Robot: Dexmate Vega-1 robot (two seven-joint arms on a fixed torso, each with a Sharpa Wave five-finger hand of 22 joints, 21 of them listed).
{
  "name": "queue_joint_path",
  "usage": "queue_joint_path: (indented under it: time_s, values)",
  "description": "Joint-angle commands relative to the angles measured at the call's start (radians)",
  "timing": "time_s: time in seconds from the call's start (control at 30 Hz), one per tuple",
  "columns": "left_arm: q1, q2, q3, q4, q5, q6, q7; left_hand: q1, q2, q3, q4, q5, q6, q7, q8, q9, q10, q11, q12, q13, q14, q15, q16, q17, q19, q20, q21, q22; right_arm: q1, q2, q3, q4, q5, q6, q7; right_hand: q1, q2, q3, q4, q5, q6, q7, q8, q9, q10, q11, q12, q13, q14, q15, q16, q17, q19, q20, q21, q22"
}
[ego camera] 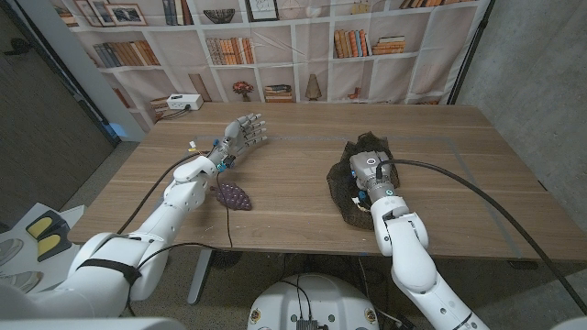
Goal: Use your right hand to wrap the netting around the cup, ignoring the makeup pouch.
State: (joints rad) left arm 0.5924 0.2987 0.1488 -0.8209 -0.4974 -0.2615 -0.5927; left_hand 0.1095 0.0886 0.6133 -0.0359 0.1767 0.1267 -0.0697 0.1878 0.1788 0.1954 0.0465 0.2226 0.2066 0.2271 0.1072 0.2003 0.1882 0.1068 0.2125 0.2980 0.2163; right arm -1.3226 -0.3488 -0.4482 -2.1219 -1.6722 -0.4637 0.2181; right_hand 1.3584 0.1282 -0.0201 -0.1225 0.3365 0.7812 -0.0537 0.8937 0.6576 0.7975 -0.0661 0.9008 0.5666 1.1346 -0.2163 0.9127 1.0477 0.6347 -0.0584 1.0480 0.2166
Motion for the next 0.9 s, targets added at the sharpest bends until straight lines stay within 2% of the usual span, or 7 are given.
queue_joint_path:
  time_s: [0.03, 0.17, 0.43, 0.77, 0.9]
  values:
    - [-0.03, -0.01, -0.001, 0.048, 0.009, -0.018, -0.015, -0.007, 0.003, 0.007, -0.001, -0.005, 0.005, -0.001, 0.002, 0.003, 0.007, 0.002, -0.001, 0.003, 0.0, 0.0, -0.002, 0.004, 0.001, 0.003, 0.0, 0.001, 0.008, -0.022, 0.003, 0.004, 0.063, -0.115, -0.256, 0.006, 0.002, -0.002, 0.007, -0.001, 0.005, -0.007, -0.006, -0.003, 0.066, -0.047, -0.002, 0.006, 0.014, -0.006, -0.005, 0.015, -0.016, -0.113, 0.011, -0.001]
    - [-0.031, -0.009, -0.002, 0.048, 0.011, -0.018, -0.014, -0.007, 0.003, 0.007, -0.001, -0.005, 0.005, -0.001, 0.002, 0.003, 0.006, 0.0, -0.002, 0.003, 0.0, 0.0, -0.002, 0.004, 0.001, 0.003, 0.0, 0.001, 0.018, -0.018, -0.002, 0.016, 0.074, -0.138, -0.297, 0.005, 0.003, -0.003, 0.01, -0.003, 0.004, -0.01, -0.006, -0.004, 0.061, -0.049, -0.001, 0.015, 0.012, -0.006, -0.012, 0.024, -0.025, -0.113, 0.017, -0.003]
    - [-0.022, -0.006, -0.006, 0.028, 0.011, -0.015, -0.006, -0.007, 0.003, 0.008, -0.001, -0.005, 0.005, -0.002, 0.002, 0.003, 0.007, 0.001, -0.002, 0.003, 0.001, 0.0, -0.002, 0.004, 0.001, 0.003, 0.0, 0.001, 0.065, -0.044, -0.01, 0.038, 0.111, -0.132, -0.315, 0.006, 0.004, -0.005, 0.013, -0.004, 0.006, -0.012, -0.003, -0.005, 0.064, -0.048, -0.004, 0.017, 0.007, -0.007, -0.035, 0.027, -0.034, -0.113, 0.029, -0.008]
    - [0.021, 0.008, -0.019, -0.031, -0.001, -0.001, 0.017, -0.007, 0.004, 0.008, -0.001, -0.005, 0.006, -0.002, 0.002, 0.003, 0.008, 0.003, -0.001, 0.003, 0.002, 0.0, -0.002, 0.004, 0.001, 0.003, 0.0, 0.002, 0.157, -0.075, -0.028, 0.086, 0.171, -0.105, -0.314, 0.01, 0.004, -0.008, 0.015, -0.007, 0.005, -0.013, -0.009, -0.021, 0.061, -0.048, -0.009, 0.021, 0.01, -0.008, -0.059, 0.033, -0.044, -0.116, 0.043, -0.014]
    - [0.039, 0.013, -0.024, -0.054, -0.007, 0.006, 0.026, -0.007, 0.004, 0.009, -0.002, -0.005, 0.006, -0.002, 0.002, 0.003, 0.008, 0.002, -0.001, 0.003, 0.002, 0.0, -0.002, 0.004, 0.002, 0.003, 0.0, 0.002, 0.202, -0.071, -0.036, 0.126, 0.199, -0.11, -0.33, 0.012, 0.004, -0.009, 0.016, -0.008, 0.007, -0.012, -0.011, -0.028, 0.062, -0.048, -0.012, 0.02, 0.008, -0.008, -0.077, 0.027, -0.048, -0.119, 0.05, -0.016]
